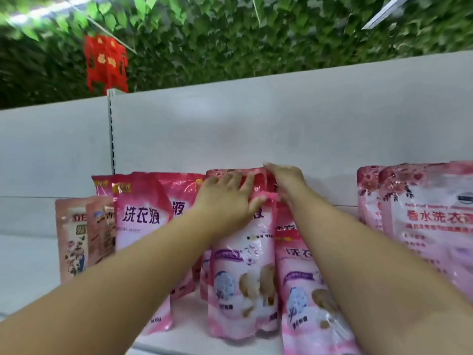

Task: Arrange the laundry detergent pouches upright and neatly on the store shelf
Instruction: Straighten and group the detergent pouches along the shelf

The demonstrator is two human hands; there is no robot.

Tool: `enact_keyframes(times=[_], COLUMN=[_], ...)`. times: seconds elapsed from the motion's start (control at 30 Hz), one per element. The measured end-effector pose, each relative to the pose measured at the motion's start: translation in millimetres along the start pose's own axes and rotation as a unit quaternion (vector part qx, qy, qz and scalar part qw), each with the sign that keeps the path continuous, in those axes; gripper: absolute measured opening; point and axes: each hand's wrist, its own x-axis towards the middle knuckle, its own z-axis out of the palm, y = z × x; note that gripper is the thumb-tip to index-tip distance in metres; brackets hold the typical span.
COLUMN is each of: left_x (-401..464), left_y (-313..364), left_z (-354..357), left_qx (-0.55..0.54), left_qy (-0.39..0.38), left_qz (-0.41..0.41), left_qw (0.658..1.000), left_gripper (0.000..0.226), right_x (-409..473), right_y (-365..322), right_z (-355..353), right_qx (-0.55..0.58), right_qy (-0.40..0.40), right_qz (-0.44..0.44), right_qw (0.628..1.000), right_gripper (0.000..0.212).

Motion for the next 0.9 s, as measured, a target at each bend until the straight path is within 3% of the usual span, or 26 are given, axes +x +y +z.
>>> enact_keyframes(times=[0.17,0.33,0.53,0.63,0.73,0.9], left_x=[-6,-7,-9,-10,-11,-14], left_y=[2,1,-3,-5,-6,-5], left_z=[8,10,9,10,9,9], left_qx=[-0.048,-0.059,-0.108,-0.098,-0.097,-0.088], left_qy=[0.032,0.073,0.095,0.102,0.109,0.099], left_qz=[-0.016,-0.008,-0.005,0.01,0.021,0.016], left_qw=[0.998,0.996,0.99,0.99,0.989,0.991], left_gripper=[0.063,0.058,0.053,0.051,0.051,0.05], right_x=[10,16,2,-5,-14,-20], right_y=[-7,-18,7,1,-18,-23], right_z=[2,3,3,0,5,8], right_qx=[0.146,0.18,0.001,0.011,-0.035,-0.234], right_qy=[0.01,0.02,-0.023,0.004,-0.065,-0.146], right_qz=[0.025,-0.039,-0.029,-0.112,-0.163,-0.08], right_qw=[0.989,0.983,0.999,0.994,0.984,0.958], right_gripper=[0.017,0.014,0.009,0.02,0.025,0.04])
